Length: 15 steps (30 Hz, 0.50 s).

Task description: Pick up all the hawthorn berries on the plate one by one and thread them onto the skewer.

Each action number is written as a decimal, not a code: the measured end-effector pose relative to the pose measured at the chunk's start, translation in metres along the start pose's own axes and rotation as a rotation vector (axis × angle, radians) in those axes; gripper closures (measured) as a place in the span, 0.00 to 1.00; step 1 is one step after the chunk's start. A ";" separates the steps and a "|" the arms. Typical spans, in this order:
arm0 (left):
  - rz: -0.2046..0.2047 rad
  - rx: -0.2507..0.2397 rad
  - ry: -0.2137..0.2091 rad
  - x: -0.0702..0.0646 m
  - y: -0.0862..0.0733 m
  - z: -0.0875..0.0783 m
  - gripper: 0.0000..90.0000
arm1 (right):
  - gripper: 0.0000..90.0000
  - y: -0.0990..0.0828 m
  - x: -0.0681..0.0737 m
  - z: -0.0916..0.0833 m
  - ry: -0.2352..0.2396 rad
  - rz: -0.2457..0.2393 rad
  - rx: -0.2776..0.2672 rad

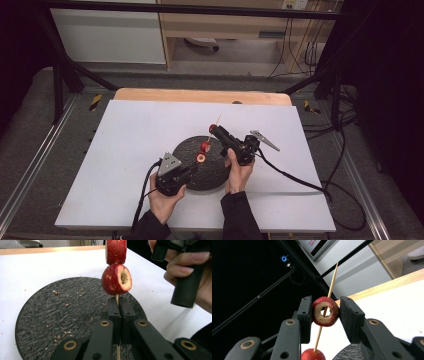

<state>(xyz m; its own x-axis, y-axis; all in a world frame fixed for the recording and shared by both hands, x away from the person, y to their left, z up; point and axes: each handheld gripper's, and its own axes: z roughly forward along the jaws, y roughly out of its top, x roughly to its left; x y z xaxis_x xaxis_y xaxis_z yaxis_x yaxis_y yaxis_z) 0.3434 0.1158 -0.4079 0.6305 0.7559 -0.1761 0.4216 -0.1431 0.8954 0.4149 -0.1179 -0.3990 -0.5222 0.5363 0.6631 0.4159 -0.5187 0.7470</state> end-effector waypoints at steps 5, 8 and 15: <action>0.001 -0.002 0.006 0.001 0.002 0.003 0.98 | 0.71 -0.003 0.000 -0.001 0.001 -0.006 0.014; -0.004 0.000 -0.001 0.002 0.003 0.005 0.98 | 0.71 -0.006 0.001 -0.001 0.002 -0.011 0.020; 0.000 0.001 0.001 0.003 0.003 0.007 0.98 | 0.71 -0.010 0.001 -0.003 -0.003 -0.029 0.043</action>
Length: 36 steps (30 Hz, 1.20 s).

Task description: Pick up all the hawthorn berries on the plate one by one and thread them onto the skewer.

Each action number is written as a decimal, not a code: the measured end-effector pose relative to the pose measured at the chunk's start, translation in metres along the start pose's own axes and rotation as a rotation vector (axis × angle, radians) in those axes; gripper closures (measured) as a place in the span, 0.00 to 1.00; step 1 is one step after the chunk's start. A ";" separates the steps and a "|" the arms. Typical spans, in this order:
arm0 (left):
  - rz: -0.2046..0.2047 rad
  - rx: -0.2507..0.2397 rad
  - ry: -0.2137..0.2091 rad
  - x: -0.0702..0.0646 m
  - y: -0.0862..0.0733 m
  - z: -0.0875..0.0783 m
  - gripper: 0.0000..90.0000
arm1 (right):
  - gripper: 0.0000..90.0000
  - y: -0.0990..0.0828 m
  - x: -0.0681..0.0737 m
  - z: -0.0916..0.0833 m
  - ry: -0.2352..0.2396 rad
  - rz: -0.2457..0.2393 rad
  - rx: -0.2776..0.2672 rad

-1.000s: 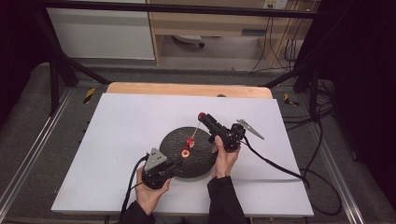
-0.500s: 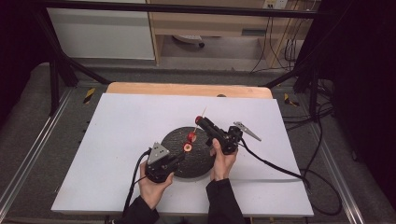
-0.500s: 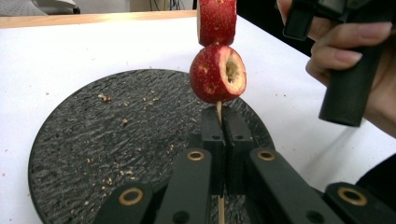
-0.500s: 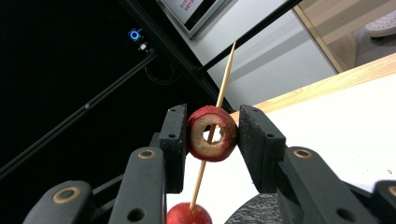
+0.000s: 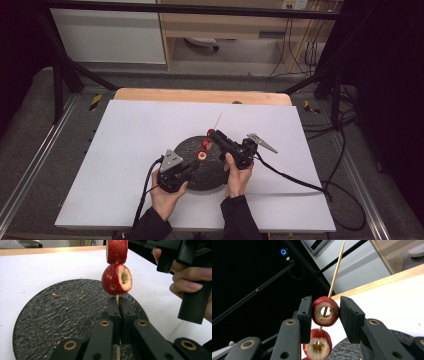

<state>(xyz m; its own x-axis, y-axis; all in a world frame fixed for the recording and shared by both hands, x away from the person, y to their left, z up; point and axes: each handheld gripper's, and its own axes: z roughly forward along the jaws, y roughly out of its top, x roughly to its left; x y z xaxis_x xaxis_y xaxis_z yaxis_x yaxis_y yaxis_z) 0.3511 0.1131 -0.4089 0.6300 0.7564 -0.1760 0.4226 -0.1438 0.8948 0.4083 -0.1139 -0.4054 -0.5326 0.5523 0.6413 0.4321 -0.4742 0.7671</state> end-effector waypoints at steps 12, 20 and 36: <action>0.009 0.014 -0.010 0.007 -0.003 -0.009 0.98 | 0.56 0.013 0.002 -0.008 0.006 -0.074 0.061; 0.013 0.054 -0.001 0.020 -0.007 -0.019 0.98 | 0.27 0.023 -0.002 -0.018 -0.046 -0.237 0.243; 0.044 0.133 -0.014 0.042 -0.004 -0.040 0.98 | 0.01 0.015 -0.032 -0.041 -0.137 -0.433 0.550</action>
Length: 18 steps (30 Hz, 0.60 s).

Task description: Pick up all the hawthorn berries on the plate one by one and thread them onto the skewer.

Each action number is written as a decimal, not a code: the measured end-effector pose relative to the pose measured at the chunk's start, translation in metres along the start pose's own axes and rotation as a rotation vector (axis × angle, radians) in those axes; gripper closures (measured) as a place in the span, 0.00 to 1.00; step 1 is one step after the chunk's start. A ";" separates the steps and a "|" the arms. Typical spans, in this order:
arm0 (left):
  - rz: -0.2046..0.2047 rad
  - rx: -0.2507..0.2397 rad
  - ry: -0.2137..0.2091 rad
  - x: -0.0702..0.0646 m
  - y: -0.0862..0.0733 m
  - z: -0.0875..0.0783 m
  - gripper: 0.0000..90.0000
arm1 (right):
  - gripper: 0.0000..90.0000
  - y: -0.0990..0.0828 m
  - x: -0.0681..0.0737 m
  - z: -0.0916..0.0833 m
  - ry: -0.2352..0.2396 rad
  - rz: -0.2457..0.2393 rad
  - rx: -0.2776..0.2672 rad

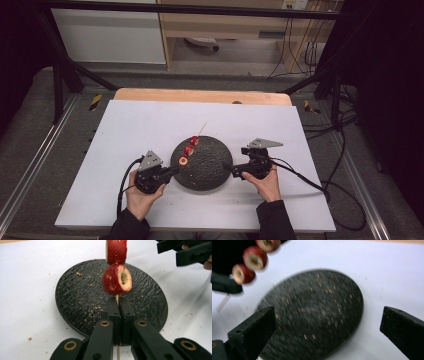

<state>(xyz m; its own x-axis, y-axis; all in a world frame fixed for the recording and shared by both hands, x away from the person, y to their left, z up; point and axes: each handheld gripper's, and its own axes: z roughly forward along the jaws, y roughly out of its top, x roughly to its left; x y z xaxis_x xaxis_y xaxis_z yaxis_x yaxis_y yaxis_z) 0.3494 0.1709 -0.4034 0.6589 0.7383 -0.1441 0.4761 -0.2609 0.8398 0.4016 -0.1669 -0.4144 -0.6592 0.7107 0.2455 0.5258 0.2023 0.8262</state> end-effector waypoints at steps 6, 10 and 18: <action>0.025 0.045 0.006 0.006 0.005 -0.003 0.98 | 0.01 -0.017 -0.010 -0.008 -0.024 -0.031 0.061; 0.034 0.070 0.003 0.008 0.010 -0.003 0.98 | 0.01 -0.027 -0.017 -0.017 -0.027 -0.048 0.071; 0.052 0.112 0.005 0.010 0.020 0.002 0.98 | 0.01 -0.048 -0.029 -0.032 -0.030 -0.066 0.108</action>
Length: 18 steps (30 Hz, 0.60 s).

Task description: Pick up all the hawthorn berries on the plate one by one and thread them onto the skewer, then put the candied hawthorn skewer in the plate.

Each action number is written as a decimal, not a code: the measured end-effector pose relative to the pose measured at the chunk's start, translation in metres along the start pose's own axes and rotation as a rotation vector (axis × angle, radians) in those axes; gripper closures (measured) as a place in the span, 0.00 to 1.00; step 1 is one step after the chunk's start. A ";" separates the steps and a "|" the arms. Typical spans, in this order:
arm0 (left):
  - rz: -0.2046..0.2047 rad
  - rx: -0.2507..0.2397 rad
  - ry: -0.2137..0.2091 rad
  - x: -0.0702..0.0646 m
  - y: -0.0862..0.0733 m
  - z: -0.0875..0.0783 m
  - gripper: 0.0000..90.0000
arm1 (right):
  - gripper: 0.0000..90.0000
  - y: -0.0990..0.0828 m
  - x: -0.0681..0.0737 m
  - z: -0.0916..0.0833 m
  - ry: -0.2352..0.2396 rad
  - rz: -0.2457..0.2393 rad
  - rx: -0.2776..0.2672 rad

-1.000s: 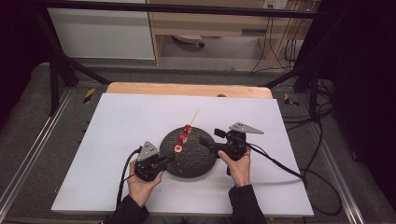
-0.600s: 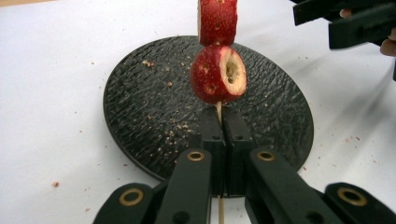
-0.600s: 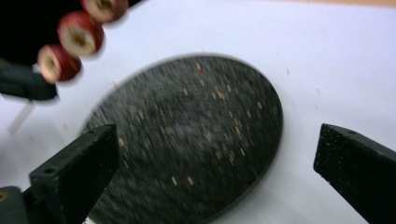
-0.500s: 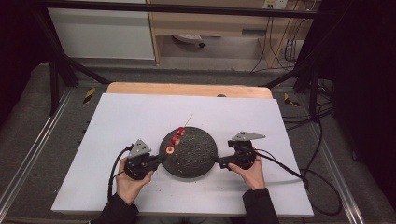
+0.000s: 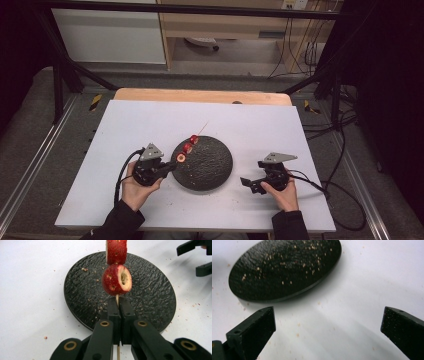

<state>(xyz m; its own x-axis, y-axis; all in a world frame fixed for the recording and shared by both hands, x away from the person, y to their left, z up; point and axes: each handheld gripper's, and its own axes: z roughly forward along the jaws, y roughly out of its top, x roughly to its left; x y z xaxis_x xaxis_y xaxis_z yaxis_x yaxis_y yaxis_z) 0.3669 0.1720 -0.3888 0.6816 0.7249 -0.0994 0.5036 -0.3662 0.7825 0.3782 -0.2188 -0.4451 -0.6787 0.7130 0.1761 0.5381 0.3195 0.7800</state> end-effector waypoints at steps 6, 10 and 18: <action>0.022 0.026 -0.004 -0.002 0.008 0.005 0.98 | 0.01 -0.013 -0.007 -0.009 -0.006 0.005 0.005; 0.034 0.047 -0.006 -0.004 0.011 0.011 0.98 | 0.01 -0.018 -0.009 -0.013 -0.009 0.009 0.014; 0.048 0.118 -0.002 -0.007 0.017 0.029 0.98 | 0.01 -0.023 -0.014 -0.018 -0.015 0.031 0.007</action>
<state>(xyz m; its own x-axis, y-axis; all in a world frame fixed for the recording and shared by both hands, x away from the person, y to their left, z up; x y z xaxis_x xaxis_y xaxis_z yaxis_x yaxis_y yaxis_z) 0.3857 0.1436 -0.3924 0.7072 0.7040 -0.0653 0.5297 -0.4664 0.7084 0.3662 -0.2470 -0.4550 -0.6541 0.7319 0.1908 0.5623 0.3018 0.7699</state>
